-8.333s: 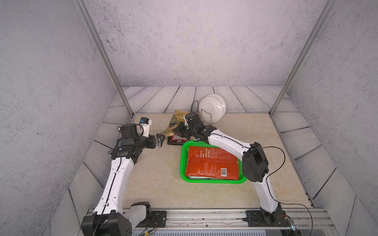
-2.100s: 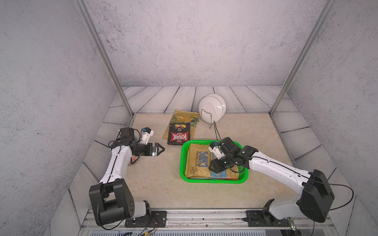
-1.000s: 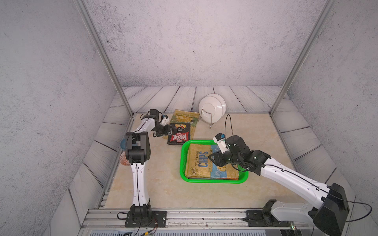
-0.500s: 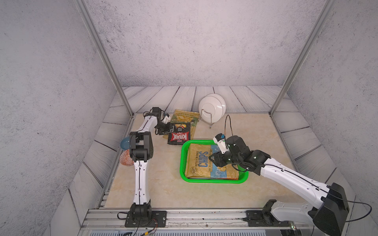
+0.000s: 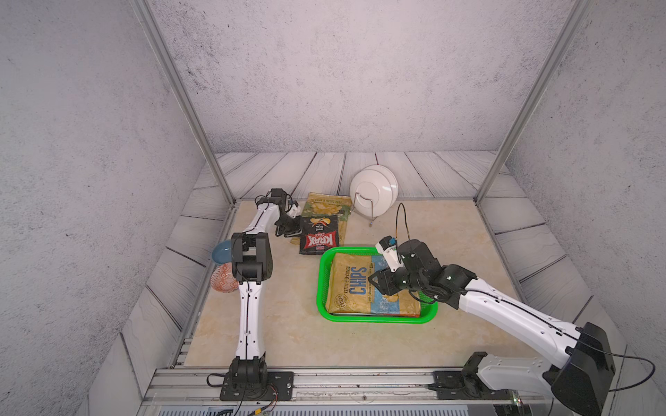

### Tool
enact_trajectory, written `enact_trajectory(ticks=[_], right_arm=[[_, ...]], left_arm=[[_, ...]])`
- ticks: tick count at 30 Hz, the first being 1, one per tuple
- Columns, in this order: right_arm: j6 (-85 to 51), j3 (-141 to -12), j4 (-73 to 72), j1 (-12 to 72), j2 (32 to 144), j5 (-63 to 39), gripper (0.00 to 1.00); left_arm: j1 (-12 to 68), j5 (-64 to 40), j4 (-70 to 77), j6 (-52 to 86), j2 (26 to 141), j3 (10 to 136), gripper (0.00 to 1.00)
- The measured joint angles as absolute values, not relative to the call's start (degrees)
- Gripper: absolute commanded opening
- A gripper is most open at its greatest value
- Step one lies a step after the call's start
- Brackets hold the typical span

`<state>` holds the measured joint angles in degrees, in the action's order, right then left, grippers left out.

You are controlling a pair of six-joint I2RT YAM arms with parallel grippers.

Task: Put the potato chips into the basket
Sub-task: Pick up the potato chip from the center of the board.

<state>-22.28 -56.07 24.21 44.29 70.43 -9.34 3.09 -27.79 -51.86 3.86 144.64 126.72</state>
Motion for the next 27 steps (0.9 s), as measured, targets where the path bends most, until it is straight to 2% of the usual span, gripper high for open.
enact_trajectory(ticks=[7, 15, 27], right_arm=[[-22.33, -56.07, 24.67, 44.29, 70.43, -9.45, 0.51], [-22.39, -56.07, 24.67, 44.23, 70.43, -9.45, 0.51], [-22.52, -56.05, 24.6, 44.23, 70.43, -9.52, 0.51]], left_arm=[[3.31, -27.18, -52.56, 3.46, 144.64, 126.69, 0.0], [3.29, -27.81, -51.0, 2.72, 141.62, 122.04, 0.0], [3.29, -31.14, -47.35, 1.58, 124.97, 111.35, 0.0]])
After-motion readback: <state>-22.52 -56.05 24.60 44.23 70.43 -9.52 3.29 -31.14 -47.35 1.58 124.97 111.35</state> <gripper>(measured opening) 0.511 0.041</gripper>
